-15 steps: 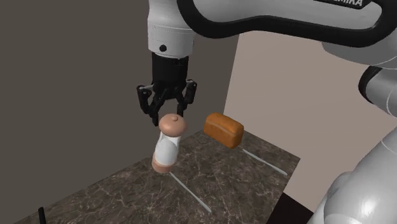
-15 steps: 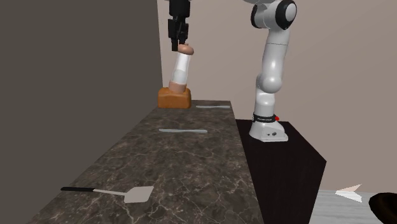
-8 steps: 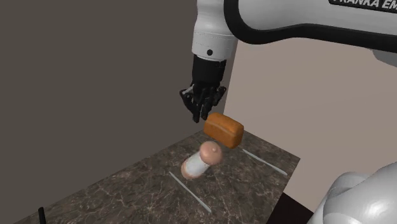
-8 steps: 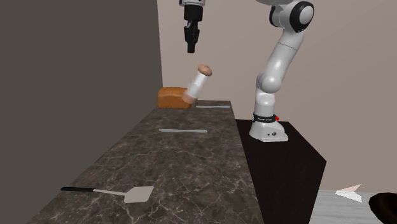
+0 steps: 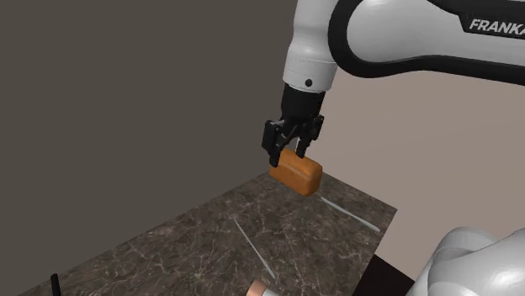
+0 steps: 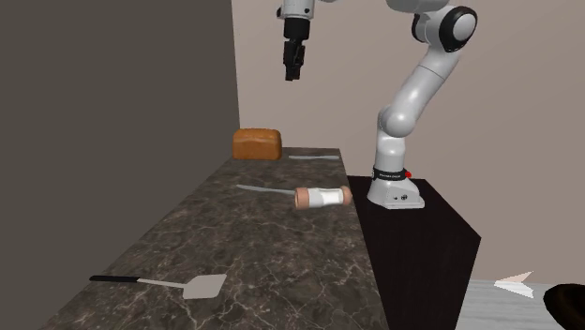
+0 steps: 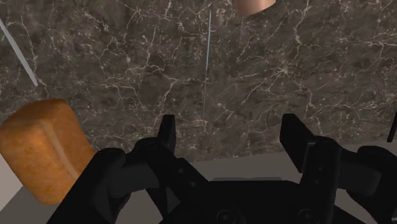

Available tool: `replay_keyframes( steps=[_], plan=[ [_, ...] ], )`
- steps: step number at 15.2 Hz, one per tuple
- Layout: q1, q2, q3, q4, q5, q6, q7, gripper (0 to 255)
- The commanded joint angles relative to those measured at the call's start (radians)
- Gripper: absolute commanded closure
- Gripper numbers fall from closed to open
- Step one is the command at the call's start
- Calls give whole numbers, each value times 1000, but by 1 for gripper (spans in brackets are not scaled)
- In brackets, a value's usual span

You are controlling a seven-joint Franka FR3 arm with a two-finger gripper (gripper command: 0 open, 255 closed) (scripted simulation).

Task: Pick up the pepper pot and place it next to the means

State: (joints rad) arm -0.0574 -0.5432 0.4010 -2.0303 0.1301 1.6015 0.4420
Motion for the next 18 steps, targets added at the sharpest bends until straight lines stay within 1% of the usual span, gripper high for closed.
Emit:
replay_keyframes(
  steps=[1, 10, 14, 18],
  plan=[
    [15, -36, 7, -80, 15, 54, -2, 0],
    [109, -191, 65, -462, 104, 327, -10, 0],
    [158, -225, 109, -605, 152, 456, -5, 0],
    [209, -228, 167, -733, 206, 597, 7, 0]
  ],
)
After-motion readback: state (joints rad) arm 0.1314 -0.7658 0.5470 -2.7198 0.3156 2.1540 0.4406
